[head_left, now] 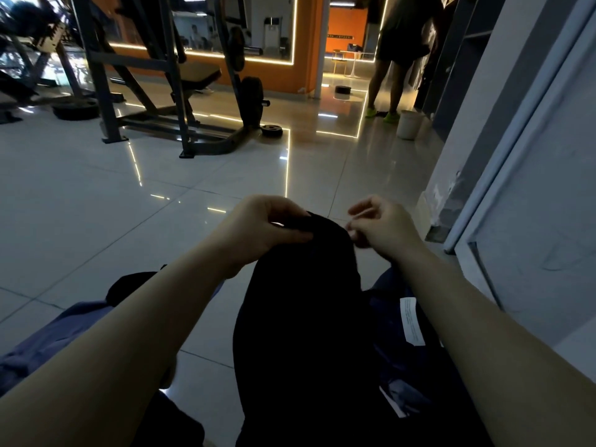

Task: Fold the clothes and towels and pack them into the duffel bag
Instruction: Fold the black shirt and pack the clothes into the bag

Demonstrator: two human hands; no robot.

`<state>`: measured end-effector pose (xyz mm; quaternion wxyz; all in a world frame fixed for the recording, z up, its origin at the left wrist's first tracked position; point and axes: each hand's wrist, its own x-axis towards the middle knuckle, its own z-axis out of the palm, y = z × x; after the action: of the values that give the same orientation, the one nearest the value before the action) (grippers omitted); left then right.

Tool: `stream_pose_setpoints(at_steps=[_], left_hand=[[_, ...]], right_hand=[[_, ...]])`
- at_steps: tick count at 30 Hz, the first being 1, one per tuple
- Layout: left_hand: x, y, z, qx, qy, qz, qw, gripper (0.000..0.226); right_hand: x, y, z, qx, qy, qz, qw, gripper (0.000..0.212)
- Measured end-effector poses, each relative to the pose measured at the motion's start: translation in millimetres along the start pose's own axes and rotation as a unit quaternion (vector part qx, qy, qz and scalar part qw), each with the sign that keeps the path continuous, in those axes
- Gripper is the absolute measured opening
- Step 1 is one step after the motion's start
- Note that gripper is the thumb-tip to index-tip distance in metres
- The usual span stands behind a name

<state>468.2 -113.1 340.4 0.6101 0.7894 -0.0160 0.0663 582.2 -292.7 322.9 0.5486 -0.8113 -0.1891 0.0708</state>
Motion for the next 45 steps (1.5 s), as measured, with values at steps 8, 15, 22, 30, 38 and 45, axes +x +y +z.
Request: stream_pose_setpoints(at_steps=[8, 15, 22, 30, 38, 45], left_hand=[[0, -3, -3, -0.051, 0.111, -0.01, 0.992, 0.014], [-1, -11, -21, 0.023, 0.139, -0.005, 0.99, 0.013], [-6, -43, -57, 0.283, 0.239, -0.077, 0.926, 0.012], [-4, -7, -3, 0.237, 0.116, 0.064, 0.962, 0.042], [9, -20, 20, 0.175, 0.133, 0.031, 0.975, 0.047], [11, -17, 16, 0.047, 0.202, 0.027, 0.978, 0.022]], right_hand=[[-29, -18, 17, 0.024, -0.144, -0.094, 0.985, 0.018], [-19, -22, 21, -0.01, -0.065, -0.153, 0.986, 0.022], [-6, -14, 0, -0.007, 0.069, -0.083, 0.994, 0.014], [-19, -25, 22, -0.163, -0.036, -0.12, 0.979, 0.008], [-19, -29, 29, -0.021, -0.009, -0.068, 0.997, 0.019], [-15, -25, 23, 0.073, -0.057, -0.082, 0.992, 0.024]])
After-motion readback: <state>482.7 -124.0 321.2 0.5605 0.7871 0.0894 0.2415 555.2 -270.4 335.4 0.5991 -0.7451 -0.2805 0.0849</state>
